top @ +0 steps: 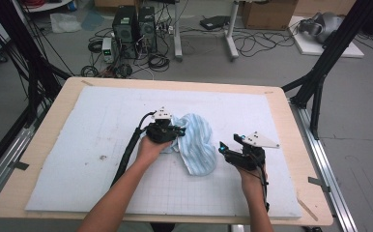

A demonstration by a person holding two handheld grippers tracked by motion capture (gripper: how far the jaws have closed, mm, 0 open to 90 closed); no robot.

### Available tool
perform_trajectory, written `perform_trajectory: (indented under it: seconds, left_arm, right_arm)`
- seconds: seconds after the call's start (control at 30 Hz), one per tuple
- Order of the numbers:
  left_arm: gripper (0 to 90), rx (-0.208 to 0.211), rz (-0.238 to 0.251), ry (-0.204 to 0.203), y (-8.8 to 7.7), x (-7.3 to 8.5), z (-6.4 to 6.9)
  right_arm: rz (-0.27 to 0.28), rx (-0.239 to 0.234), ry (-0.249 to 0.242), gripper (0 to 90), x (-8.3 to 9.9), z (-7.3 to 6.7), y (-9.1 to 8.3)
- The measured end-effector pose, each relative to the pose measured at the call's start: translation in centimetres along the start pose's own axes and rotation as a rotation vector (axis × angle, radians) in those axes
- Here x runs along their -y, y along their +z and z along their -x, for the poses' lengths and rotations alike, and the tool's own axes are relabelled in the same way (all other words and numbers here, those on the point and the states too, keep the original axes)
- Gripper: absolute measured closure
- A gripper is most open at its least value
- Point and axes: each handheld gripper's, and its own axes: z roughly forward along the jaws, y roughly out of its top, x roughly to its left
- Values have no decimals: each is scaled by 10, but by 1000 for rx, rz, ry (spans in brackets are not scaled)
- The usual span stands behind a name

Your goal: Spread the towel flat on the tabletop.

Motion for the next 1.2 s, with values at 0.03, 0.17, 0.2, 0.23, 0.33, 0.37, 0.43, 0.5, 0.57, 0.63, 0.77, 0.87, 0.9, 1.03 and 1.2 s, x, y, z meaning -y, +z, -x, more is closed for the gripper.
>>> perform_trajectory:
  seconds: [0.03,0.17,0.2,0.23,0.33,0.37,0.43,0.5,0.57,0.63,0.77,0.87,0.9,1.03,1.2]
  left_arm:
    - [867,7,13,7,-5,0,0]
    - [868,41,59,3,-32,1,-3]
    - [868,47,67,-2,-39,2,-5]
    - [868,48,70,-5,-47,3,-7]
    - [869,39,85,-7,-69,8,-12]
    - [868,33,83,-5,-76,10,-14]
    - [868,22,89,-18,-90,17,-17]
    - [868,15,88,-22,-101,25,-20]
    - [868,8,86,-31,-112,32,-22]
    - [868,5,97,-43,-121,38,-24]
    - [868,-21,77,-45,-140,51,-28]
    - [868,-48,79,-63,-153,60,-33]
    - [868,-56,81,-64,-157,62,-35]
    - [868,-107,98,-86,-174,76,-42]
    - [868,-162,88,-93,-190,87,-49]
  right_arm:
    - [0,4,5,358,0,1,0]
    - [8,12,34,366,-2,8,0]
    - [8,15,44,370,-3,9,1]
    - [4,18,46,382,-3,11,3]
    - [-20,37,47,395,-4,12,9]
    - [-27,37,45,395,-4,13,11]
    - [-37,32,50,397,-5,12,16]
    - [-45,25,59,399,-6,10,20]
    - [-60,26,45,404,-8,8,26]
    - [-75,39,10,413,-12,2,32]
    - [-94,15,-17,426,-19,-8,46]
    - [-103,-9,-15,438,-23,-14,57]
    - [-113,-13,-16,441,-24,-15,62]
    - [-141,-35,-27,468,-27,-23,75]
    - [-171,-80,-48,484,-30,-40,93]
